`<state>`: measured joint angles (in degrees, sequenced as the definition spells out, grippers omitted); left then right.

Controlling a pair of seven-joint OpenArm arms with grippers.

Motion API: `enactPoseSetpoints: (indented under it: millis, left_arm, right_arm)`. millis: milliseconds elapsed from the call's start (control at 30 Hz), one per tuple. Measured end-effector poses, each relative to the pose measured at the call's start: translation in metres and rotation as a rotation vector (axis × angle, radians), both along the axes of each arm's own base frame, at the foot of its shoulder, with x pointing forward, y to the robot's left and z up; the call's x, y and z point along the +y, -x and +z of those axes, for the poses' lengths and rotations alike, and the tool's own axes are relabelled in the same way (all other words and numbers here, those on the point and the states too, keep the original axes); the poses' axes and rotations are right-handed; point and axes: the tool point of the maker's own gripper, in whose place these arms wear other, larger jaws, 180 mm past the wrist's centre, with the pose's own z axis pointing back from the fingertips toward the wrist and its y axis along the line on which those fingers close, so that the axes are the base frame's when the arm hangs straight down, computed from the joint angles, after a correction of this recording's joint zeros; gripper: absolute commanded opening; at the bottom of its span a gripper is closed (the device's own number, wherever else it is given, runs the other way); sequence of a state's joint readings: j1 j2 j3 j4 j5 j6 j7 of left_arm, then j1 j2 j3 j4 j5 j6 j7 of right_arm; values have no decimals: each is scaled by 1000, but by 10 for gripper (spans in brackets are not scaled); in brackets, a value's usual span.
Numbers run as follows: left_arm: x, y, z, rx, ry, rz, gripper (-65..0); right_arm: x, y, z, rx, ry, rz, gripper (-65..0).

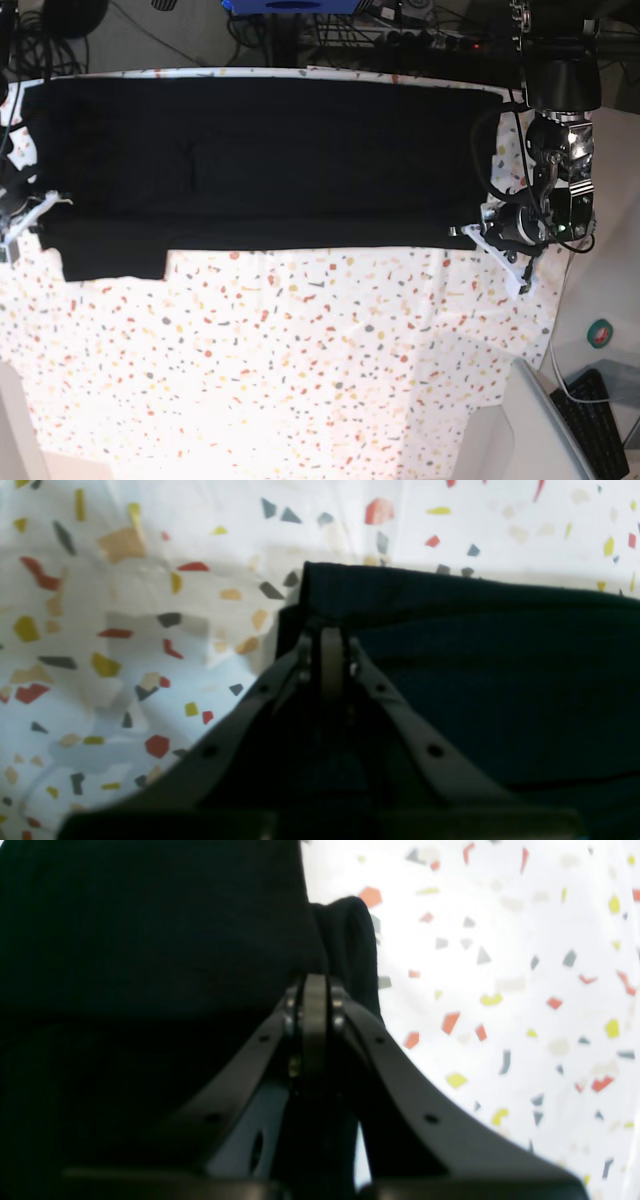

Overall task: Layout the t-shirt on the table in an organized manner, then fold the t-shirt properly
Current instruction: 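Grasp the shirt's side edges with both grippers and fold them inward, then release the shirt and reposition both grippers at its folded edges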

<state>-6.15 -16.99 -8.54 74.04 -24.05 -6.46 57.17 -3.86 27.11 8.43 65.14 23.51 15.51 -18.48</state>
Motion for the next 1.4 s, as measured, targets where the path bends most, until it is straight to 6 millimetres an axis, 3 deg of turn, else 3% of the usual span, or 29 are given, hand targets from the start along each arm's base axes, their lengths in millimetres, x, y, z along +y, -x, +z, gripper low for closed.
enactPoseSetpoints:
  millis: [233,467,633,767,967,1167,1400]
  left_arm:
    - [-8,-3,22,-16,-12,-42,-650]
    - [0,5,15,13,-22,-35,-650]
    - [9,6,11,31,-27,-15,-650]
    - [20,4,16,15,-25,18,-650]
    - [17,7,14,22,-28,8,-650]
    - [17,35,-4,89,-29,6,-650]
    - [18,33,-3,74,-31,8,-650]
  right_arm:
    - [6,-6,10,-29,4,23,-650]
    - [17,4,17,-42,13,62,-650]
    - [1,24,21,-4,17,11,-650]
    - [-1,19,28,-17,24,8,-650]
    - [1,27,23,1,23,13,-650]
    - [12,44,3,51,-14,-4,-650]
    - [6,53,-8,84,-21,-30,-650]
